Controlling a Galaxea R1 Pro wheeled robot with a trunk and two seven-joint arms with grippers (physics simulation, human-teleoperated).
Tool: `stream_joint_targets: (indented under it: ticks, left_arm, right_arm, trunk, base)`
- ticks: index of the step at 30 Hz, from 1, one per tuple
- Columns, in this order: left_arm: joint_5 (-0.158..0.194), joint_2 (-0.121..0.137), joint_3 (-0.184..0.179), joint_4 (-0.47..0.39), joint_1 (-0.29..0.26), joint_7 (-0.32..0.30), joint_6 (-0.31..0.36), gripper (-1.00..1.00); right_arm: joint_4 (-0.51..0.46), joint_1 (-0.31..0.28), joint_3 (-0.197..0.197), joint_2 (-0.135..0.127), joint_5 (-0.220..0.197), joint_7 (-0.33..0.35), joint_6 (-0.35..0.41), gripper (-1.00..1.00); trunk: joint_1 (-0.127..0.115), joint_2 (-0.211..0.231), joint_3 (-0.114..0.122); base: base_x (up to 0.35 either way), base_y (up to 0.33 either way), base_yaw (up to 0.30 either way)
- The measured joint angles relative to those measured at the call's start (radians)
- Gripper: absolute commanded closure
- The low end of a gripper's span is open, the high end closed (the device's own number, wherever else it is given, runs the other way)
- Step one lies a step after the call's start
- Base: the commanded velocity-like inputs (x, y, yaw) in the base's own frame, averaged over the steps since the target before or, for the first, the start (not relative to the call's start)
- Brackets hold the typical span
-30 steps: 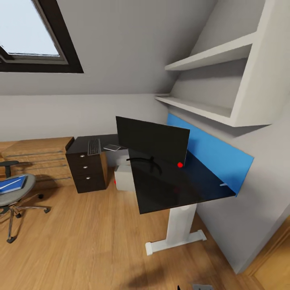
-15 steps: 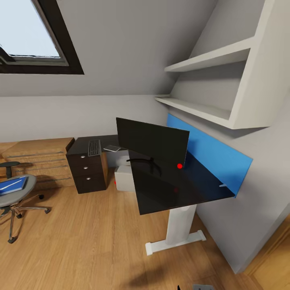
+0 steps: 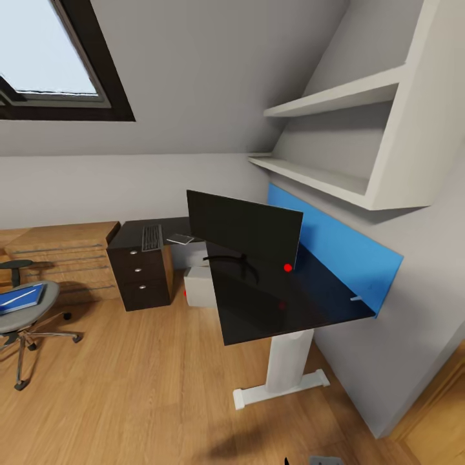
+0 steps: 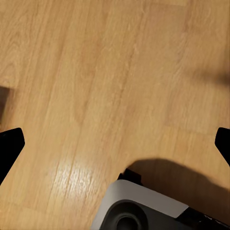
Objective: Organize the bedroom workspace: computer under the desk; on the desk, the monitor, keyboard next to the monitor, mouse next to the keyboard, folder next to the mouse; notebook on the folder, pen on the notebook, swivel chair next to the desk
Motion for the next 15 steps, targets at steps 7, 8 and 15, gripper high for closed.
stream_joint_targets:
  ticks: [7,8,15]
  left_arm:
    - [0.000,0.003,0.000,0.000,0.000,0.002,-0.002,-1.00]
    - [0.000,0.003,0.000,0.000,0.000,0.003,-0.002,-1.00]
    - [0.000,0.004,0.000,0.000,0.000,0.005,-0.007,-1.00]
  right_arm:
    - [0.000,0.000,0.000,0.000,0.000,0.000,0.000,-1.00]
    - [0.000,0.000,0.000,0.000,0.000,0.000,0.000,-1.00]
    - [0.000,0.000,0.000,0.000,0.000,0.000,0.000,-1.00]
  trunk:
    - [-0.027,0.049,0.022]
    - [-0.031,0.056,0.025]
    - [-0.050,0.092,0.041]
  base:
    - [0.000,0.000,0.000]
    - [0.000,0.000,0.000]
    - [0.000,0.000,0.000]
